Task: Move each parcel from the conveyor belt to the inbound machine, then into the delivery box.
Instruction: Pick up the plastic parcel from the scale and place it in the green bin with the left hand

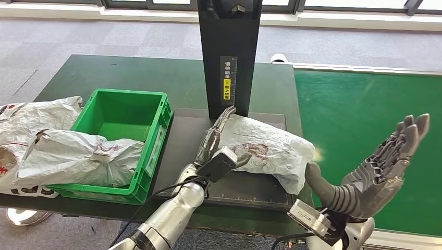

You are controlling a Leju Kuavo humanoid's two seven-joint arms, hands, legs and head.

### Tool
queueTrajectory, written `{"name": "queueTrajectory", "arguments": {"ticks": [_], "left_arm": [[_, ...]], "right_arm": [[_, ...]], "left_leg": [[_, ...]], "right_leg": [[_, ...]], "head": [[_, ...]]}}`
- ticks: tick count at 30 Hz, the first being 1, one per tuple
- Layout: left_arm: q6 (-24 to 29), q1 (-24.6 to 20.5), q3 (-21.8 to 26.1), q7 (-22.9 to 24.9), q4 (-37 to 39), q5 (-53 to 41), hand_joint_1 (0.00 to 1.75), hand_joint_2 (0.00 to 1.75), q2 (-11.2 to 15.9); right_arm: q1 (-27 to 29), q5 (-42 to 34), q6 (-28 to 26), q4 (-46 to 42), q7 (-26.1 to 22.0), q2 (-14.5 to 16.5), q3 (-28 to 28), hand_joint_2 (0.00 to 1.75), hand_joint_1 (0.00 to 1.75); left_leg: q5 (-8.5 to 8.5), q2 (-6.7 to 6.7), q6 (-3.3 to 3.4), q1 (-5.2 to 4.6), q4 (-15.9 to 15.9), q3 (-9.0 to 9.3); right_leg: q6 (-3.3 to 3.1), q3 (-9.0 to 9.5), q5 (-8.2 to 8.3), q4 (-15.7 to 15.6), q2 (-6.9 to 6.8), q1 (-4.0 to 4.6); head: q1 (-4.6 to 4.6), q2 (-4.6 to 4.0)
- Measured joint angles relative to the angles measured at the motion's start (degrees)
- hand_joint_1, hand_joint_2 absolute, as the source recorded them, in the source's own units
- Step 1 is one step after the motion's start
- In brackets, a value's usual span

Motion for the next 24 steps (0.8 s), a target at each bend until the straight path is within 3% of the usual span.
{"name": "queueTrajectory", "arguments": {"ticks": [6, 13, 24], "left_arm": [[1.51, -3.67, -2.32, 6.27, 8.19, -2.08, 0.0, 1.75, -0.18], [-0.6, -6.18, -7.47, 14.38, 17.56, -6.91, 0.0, 1.75, -0.2], [-4.55, -6.93, -18.03, 21.27, 21.9, -10.08, 0.0, 1.75, -0.2]], "right_arm": [[0.04, -0.3, 0.02, -0.39, 0.01, 0.0, 0.1, 1.75, 0.0], [0.14, -0.94, 0.06, -1.03, 0.02, 0.0, 0.15, 1.75, 0.0], [0.37, -1.44, 0.09, -2.67, 0.02, 0.0, 0.15, 1.75, 0.0]], "left_leg": [[0.0, 0.0, 0.0, 0.01, -0.02, 0.0], [0.0, 0.01, 0.0, 0.01, -0.02, 0.0], [-0.01, 0.0, 0.01, 0.0, -0.02, -0.01]], "right_leg": [[-0.01, 0.0, -0.01, 0.0, 0.01, 0.01], [0.0, 0.0, -0.01, 0.0, 0.02, 0.01], [0.0, 0.01, -0.01, 0.0, 0.01, 0.0]], "head": [[0.0, 0.0], [0.0, 0.0], [0.0, 0.0]]}}
